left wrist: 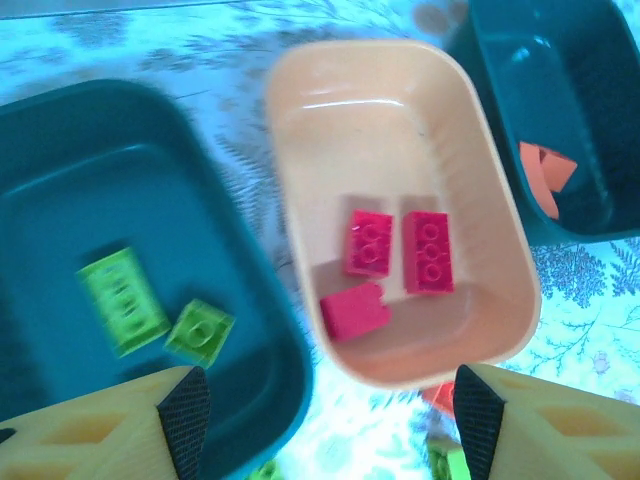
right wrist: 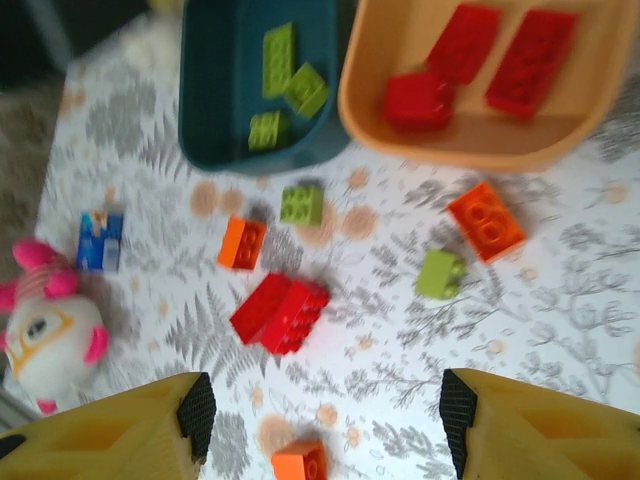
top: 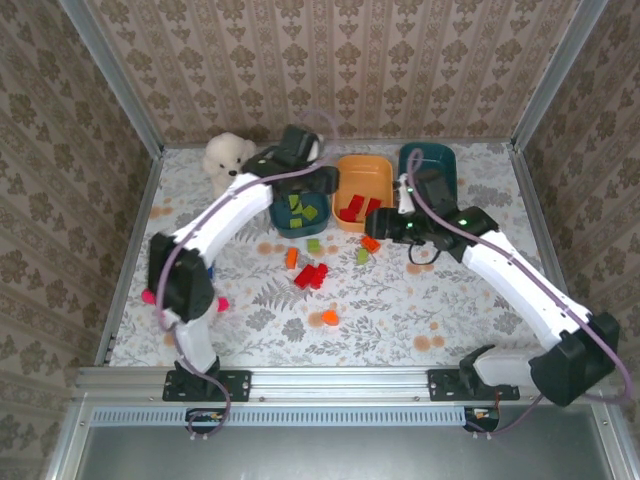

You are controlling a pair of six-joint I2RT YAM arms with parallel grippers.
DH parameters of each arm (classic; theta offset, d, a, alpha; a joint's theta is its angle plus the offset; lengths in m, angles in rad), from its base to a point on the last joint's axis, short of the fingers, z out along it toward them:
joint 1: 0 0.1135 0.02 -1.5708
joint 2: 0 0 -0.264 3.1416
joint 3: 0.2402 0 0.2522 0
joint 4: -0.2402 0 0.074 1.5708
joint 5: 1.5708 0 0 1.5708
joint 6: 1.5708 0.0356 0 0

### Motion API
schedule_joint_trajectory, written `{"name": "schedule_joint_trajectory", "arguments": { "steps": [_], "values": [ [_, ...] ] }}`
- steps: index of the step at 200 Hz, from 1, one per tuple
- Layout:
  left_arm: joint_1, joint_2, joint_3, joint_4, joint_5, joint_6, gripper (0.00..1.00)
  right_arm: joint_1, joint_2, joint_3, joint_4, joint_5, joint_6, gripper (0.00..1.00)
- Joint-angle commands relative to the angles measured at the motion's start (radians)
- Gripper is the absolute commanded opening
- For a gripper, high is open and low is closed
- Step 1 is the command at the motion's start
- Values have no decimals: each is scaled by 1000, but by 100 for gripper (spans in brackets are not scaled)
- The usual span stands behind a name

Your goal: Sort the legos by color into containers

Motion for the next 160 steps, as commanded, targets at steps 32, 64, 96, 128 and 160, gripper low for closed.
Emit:
{"name": "schedule_joint_trajectory", "arguments": {
  "steps": [32, 64, 96, 128, 160],
  "values": [
    [132, -469, -560, 43, -74, -204, 72, 260, 332, 214, -69, 52, -40, 63],
    [229, -802, -859, 37, -20, -271, 81, 354, 587, 420, -126, 89, 84, 63],
    [247, -1145, -1034, -38, 10, -320, 90, 380, 771, 559, -154, 167, 224, 64],
    [250, -1371, -1078, -184, 16, -360, 91, 382, 905, 694, -203, 218, 298, 61],
    [250, -1447, -1063, -263, 43, -357, 91, 381, 997, 772, -190, 221, 318, 54]
  ]
}}
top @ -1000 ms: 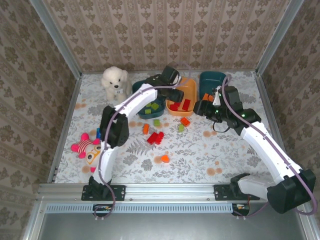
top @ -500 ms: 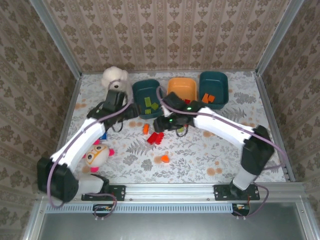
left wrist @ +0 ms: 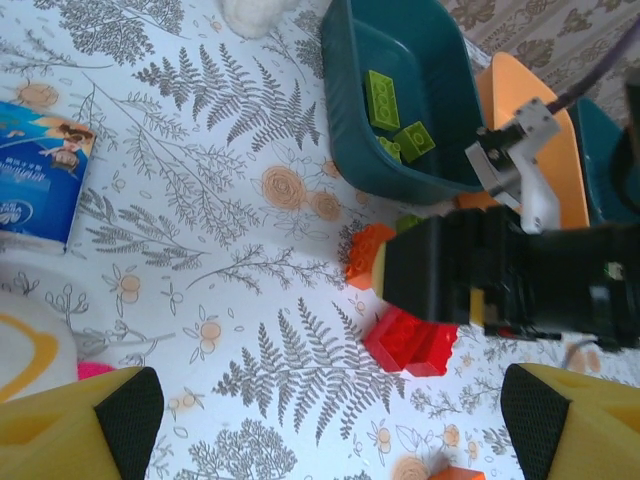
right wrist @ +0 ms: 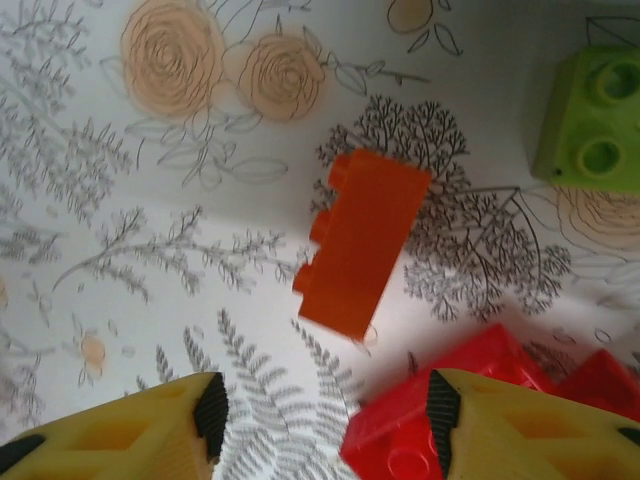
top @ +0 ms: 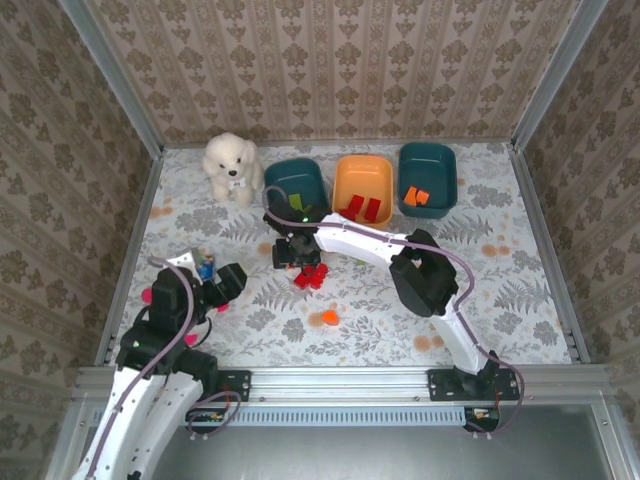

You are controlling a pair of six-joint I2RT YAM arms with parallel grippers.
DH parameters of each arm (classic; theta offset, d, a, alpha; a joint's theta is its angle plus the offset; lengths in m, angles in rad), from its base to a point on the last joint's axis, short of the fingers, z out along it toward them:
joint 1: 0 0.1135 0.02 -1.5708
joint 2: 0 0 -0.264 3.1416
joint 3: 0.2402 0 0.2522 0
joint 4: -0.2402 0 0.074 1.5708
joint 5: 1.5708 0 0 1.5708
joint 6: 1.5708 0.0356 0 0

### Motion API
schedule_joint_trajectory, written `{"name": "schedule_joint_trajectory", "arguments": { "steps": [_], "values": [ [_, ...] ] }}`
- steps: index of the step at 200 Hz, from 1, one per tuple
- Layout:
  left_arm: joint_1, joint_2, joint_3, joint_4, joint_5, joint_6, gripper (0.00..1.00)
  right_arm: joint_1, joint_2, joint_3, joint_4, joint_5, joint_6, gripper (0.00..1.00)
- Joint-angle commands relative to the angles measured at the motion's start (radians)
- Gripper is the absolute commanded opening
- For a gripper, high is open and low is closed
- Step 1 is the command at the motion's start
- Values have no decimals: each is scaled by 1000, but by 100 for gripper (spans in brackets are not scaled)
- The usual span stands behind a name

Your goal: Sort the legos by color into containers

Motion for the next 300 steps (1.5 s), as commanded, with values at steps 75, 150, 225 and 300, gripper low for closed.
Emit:
{"name": "schedule_joint_trajectory", "arguments": {
  "steps": [75, 150, 225, 300],
  "values": [
    [7, -12, 59, -122, 70, 52, 91, -5, 186, 244, -135, 54, 81, 25],
    [-18, 216, 152, 84, 168, 131, 90, -14, -116, 144, -189, 34, 10, 13],
    [-274, 806, 511, 296, 97, 247, 90, -412, -546, -192, -171, 58, -123, 12],
    [-354, 1269, 852, 321, 156, 281, 89, -791, -198, 47, -165, 121, -239, 11]
  ]
}}
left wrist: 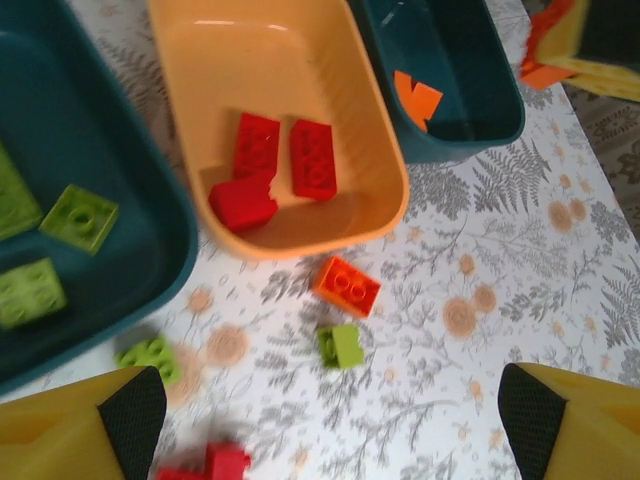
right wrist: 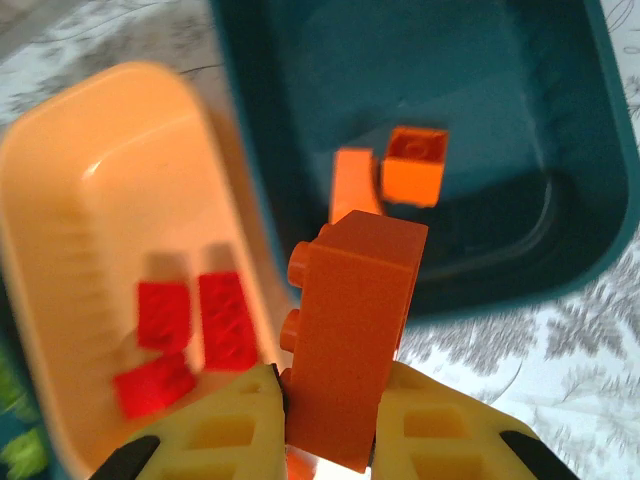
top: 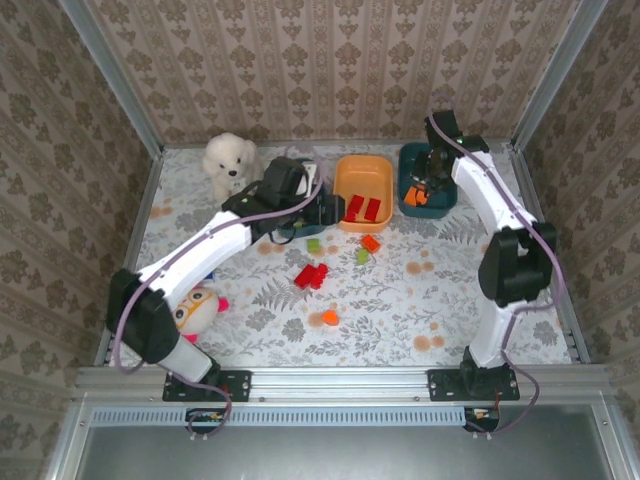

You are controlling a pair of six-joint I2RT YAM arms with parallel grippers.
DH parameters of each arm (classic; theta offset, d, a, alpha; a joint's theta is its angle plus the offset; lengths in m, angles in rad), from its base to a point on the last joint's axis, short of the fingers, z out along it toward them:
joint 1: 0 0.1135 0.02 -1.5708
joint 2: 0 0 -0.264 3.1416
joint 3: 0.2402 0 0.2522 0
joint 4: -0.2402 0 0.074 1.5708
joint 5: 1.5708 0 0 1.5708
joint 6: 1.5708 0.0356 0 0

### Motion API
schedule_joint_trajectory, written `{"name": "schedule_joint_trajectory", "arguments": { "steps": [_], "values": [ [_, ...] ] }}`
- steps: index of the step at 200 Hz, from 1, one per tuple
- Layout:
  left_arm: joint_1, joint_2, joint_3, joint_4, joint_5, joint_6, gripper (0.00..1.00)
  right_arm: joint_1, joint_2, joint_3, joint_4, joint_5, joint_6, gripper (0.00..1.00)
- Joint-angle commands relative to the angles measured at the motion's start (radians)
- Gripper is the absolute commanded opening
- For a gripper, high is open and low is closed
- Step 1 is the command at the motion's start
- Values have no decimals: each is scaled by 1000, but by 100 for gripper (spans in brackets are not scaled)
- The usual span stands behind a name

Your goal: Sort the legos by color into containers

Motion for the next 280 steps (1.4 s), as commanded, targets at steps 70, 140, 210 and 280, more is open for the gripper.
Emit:
{"name": "schedule_joint_trajectory", "arguments": {
  "steps": [70, 140, 210, 280],
  "values": [
    [-31, 207, 194, 20, 37, 16, 89, -87, 332, 253, -176, 160, -58, 12],
    [-42, 162, 94, -106, -86, 34, 88, -84, 351, 269, -171, 110, -61, 39],
    [-61, 129, -75, -189, -271, -65, 87, 44, 86, 142, -61, 98, -129, 63],
    [-81, 229, -127, -120, -390, -247, 87, 156, -464, -560, 390, -289, -122, 69]
  ]
}}
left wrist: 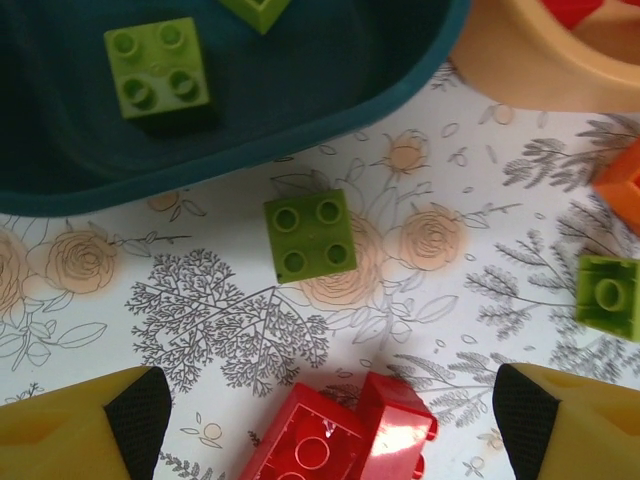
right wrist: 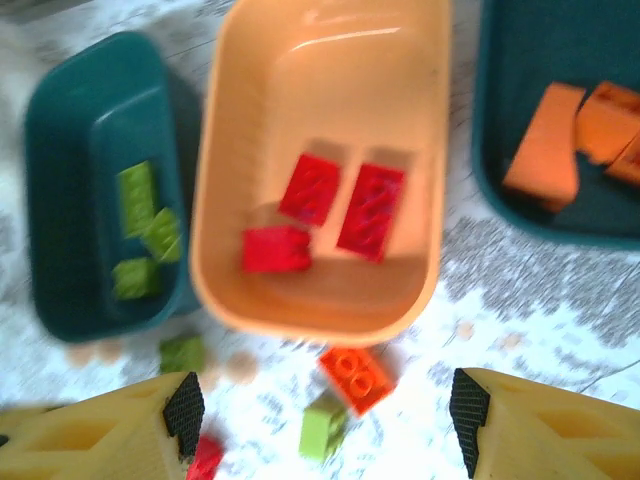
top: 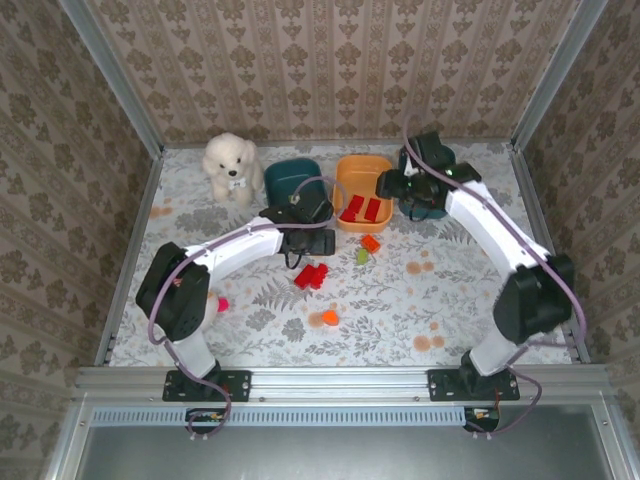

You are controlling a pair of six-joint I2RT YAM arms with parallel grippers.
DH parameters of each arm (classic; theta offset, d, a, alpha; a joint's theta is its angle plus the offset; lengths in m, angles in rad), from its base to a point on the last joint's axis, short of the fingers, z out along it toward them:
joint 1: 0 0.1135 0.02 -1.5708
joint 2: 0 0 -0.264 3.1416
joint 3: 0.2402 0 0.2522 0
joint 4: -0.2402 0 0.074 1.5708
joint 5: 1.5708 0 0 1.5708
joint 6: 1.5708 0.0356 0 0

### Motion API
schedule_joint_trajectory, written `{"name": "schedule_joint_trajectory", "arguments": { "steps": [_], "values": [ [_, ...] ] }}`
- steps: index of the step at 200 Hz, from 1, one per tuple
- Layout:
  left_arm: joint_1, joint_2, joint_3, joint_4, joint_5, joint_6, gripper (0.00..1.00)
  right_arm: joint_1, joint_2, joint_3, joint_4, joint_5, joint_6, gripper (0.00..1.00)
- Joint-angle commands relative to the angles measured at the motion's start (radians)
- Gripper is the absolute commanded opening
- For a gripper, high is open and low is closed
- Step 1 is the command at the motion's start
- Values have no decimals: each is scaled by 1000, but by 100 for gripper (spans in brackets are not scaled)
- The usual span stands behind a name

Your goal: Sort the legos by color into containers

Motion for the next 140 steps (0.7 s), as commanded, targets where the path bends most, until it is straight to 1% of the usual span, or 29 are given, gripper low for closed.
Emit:
{"name": "schedule_joint_trajectory", "arguments": {
  "steps": [1, 28, 58, 78, 103, 114, 129, 140],
  "values": [
    [-8, 60, -13, 28, -64, -81, 87, -12, -110, -173, 146, -164, 12, 69],
    [-7, 114, 12, 26, -89, -124, 85, -11, -260, -322, 141, -230, 38, 69],
    [-10, 172, 57, 22, -116, -146, 79, -6, -355, -401, 114, -247, 66, 69],
    [-10, 206, 82, 18, -137, -149, 78, -8, -372, -407, 94, -238, 63, 69],
    [-12, 240, 97, 34, -136, -153, 76, -9, -362, -377, 89, -235, 53, 70],
    [-13, 254, 106, 39, -137, -151, 72, -10, -359, -367, 89, -238, 53, 69],
    [-17, 275, 122, 42, -139, -150, 65, -9, -357, -363, 89, -239, 54, 70],
    [-21, 288, 133, 36, -149, -153, 64, -8, -358, -363, 58, -241, 53, 70]
  ]
}}
